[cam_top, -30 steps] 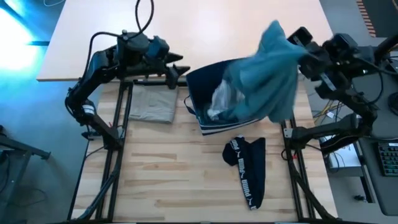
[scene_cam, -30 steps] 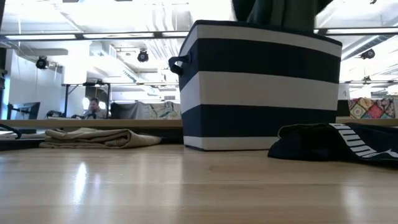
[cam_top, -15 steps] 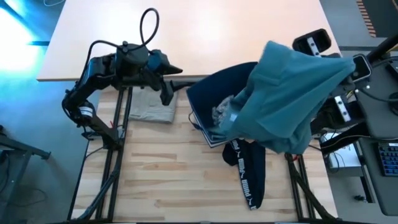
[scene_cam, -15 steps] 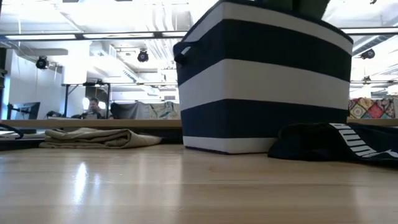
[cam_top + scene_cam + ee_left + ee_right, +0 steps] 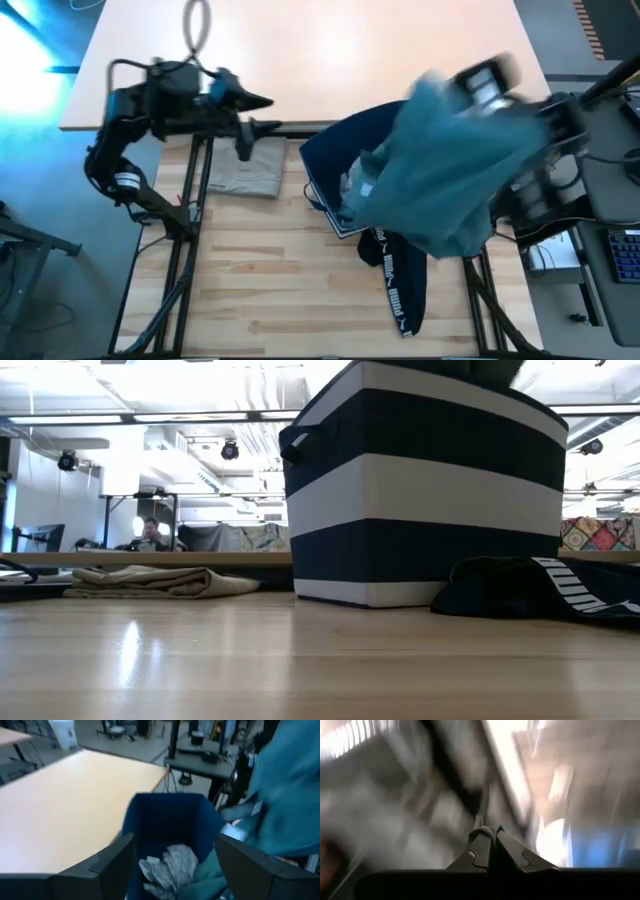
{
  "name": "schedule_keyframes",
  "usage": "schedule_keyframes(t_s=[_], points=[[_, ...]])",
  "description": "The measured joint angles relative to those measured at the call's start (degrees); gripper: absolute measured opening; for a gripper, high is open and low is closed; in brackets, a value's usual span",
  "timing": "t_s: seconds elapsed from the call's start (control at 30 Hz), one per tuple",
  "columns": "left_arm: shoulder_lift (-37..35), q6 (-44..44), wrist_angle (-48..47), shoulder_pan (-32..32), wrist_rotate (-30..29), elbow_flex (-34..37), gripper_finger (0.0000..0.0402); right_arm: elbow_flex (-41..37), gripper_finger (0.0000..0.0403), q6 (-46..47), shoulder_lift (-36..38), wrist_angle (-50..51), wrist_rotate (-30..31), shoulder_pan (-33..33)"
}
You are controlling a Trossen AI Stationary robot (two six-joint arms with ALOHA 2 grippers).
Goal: Fold Laundry from Bin
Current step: Remove the gray pants from the laundry basket
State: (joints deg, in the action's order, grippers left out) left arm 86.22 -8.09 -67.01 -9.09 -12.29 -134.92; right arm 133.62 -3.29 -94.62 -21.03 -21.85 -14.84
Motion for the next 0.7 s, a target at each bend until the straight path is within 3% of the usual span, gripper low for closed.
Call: schedule_keyframes(t_s=[0.07, 0.13, 0.2, 0.27, 0.5, 0.7], points=[[-1.56, -0.10, -0.16, 0.01, -1.12, -0.05, 0.0256, -0.39, 0.0008, -2.46, -0.90, 18.57, 4.75, -0.58], [-3.26, -0.01, -0.48, 0.01, -2.13, 0.01, 0.0256, -1.50, 0.0008, -2.37, -2.85, 32.32, 15.55, -1.24], [-5.00, 0.03, -1.02, -0.01, -3.34, 0.01, 0.0256, -3.66, 0.0008, 0.29, -5.43, 40.01, 24.48, -1.28], [-6.81, 0.05, -1.40, -0.01, -4.25, 0.01, 0.0256, -6.97, 0.0008, 2.66, -9.26, 44.63, 27.96, -0.75], [-11.19, -0.92, -3.50, -0.01, -6.83, 0.05, 0.0256, -15.25, 0.0008, 13.05, -21.01, 43.14, 26.17, 3.30], [-11.76, -3.65, -8.23, -0.01, -6.87, 1.61, 0.0256, -14.69, 0.0008, 15.28, -35.69, 53.84, 26.35, 6.79]])
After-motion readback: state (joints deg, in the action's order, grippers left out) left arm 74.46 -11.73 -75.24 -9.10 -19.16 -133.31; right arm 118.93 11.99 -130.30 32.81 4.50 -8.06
